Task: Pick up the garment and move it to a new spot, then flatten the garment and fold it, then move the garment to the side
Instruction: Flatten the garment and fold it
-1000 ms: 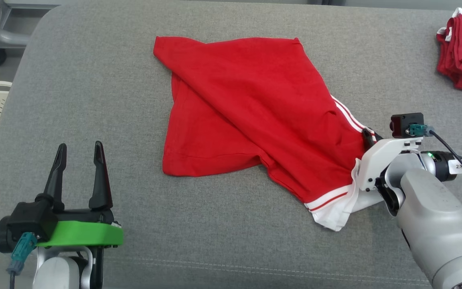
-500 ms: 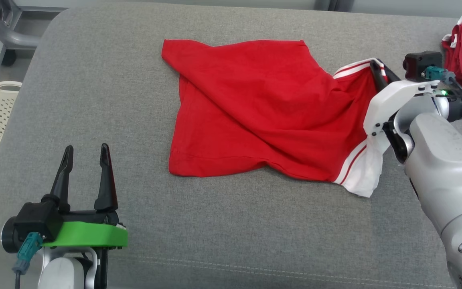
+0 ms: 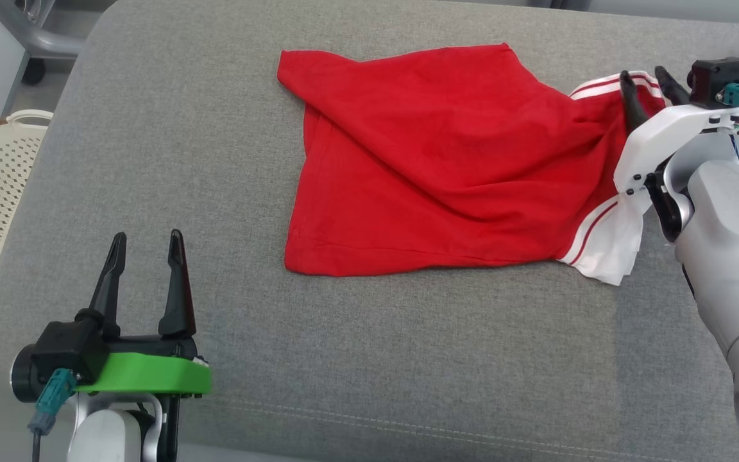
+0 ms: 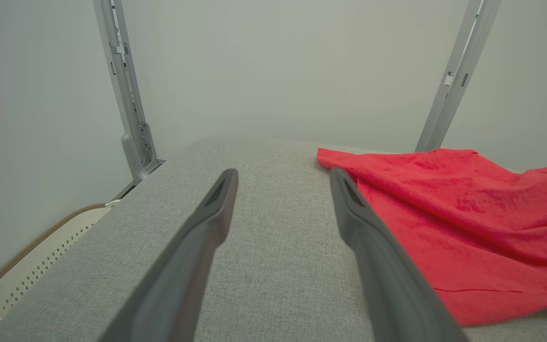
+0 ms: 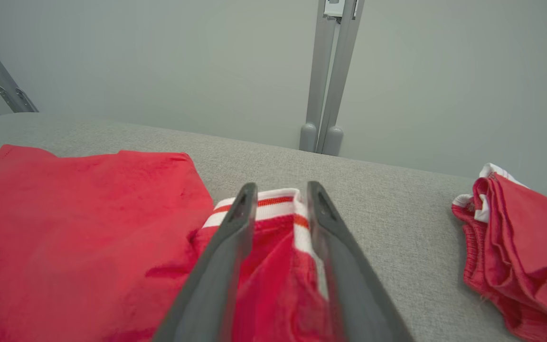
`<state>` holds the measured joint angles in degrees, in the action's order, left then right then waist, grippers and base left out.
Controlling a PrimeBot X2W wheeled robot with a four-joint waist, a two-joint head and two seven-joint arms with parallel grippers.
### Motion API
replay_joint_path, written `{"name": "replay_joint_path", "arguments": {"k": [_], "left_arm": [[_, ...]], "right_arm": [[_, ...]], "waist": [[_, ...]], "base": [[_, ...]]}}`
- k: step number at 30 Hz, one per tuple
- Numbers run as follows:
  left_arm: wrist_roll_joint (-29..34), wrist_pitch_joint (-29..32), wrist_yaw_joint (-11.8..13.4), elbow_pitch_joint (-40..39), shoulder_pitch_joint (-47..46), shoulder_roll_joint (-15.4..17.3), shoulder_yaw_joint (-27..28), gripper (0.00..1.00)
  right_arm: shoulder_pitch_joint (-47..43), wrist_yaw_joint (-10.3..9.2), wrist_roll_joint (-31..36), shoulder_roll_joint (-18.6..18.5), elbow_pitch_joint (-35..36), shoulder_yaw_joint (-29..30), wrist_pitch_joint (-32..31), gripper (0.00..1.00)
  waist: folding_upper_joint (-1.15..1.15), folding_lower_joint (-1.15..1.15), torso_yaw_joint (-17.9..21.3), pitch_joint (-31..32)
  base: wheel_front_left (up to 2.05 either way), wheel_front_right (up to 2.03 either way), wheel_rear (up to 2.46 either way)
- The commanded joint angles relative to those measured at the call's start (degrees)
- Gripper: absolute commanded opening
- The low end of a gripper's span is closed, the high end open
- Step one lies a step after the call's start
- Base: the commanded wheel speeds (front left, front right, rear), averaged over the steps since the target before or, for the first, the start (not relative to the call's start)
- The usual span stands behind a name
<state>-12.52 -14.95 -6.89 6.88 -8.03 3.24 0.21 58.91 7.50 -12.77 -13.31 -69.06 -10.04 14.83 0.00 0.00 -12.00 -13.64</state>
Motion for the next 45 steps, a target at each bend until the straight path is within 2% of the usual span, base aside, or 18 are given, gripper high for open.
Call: {"name": "replay_joint_path", "arguments": {"k": [1, 12, 26, 27, 29, 30, 36, 45], "left_arm": [[0.45, -0.24, -0.13, 0.33, -1.01, -0.08, 0.07, 1.0], [0.82, -0.24, -0.36, 0.02, 0.08, -0.22, 0.39, 1.0], [0.32, -0.24, -0.46, -0.48, 0.22, -0.32, 0.35, 1.0], [0.29, -0.24, -0.47, -0.46, 0.13, -0.32, 0.35, 1.0], [0.28, -0.24, -0.49, -0.42, -0.05, -0.32, 0.36, 1.0], [0.26, -0.24, -0.5, -0.41, -0.13, -0.32, 0.38, 1.0], [0.47, -0.24, -0.55, -0.25, -0.22, -0.34, 0.71, 1.0], [0.34, -0.24, -0.58, -0.08, 0.73, -0.34, 0.51, 1.0]], "right_arm": [[-1.04, -0.03, 0.95, 0.12, 0.02, 0.4, 0.41, 1.0], [-8.21, -0.03, 2.3, 1.61, 4.67, 0.82, 0.45, 1.0], [-11.14, -0.03, -0.35, 2.29, 1.29, -2.17, -0.2, 1.0], [-11.07, -0.03, -0.6, 2.45, 1.1, -2.24, -0.27, 0.84], [-10.8, -0.03, -0.88, 2.49, 0.69, -2.48, -0.4, 0.16], [-10.66, -0.03, -1.04, 2.51, 0.51, -2.57, -0.38, 0.0], [-10.5, -0.03, -1.82, 2.51, 1.07, -2.67, 0.11, 0.0], [-15.56, -0.03, -3.01, 0.84, 3.77, -0.2, 0.42, 0.0]], "waist": [[0.0, 0.0, 0.29, 0.01], [0.0, 0.0, 3.3, 2.24], [0.0, 0.0, 4.32, 1.2], [0.0, 0.0, 4.28, 1.12], [0.0, 0.0, 4.21, 0.94], [0.0, 0.0, 4.18, 0.88], [0.0, 0.0, 4.58, 0.82], [0.0, 0.0, 6.26, 1.91]], "base": [[0.0, 0.0, 0.0], [0.0, 0.0, 0.0], [0.0, 0.0, 0.0], [0.0, 0.0, 0.0], [0.0, 0.0, 0.0], [0.0, 0.0, 0.0], [0.0, 0.0, 0.0], [0.0, 0.0, 0.0]]}}
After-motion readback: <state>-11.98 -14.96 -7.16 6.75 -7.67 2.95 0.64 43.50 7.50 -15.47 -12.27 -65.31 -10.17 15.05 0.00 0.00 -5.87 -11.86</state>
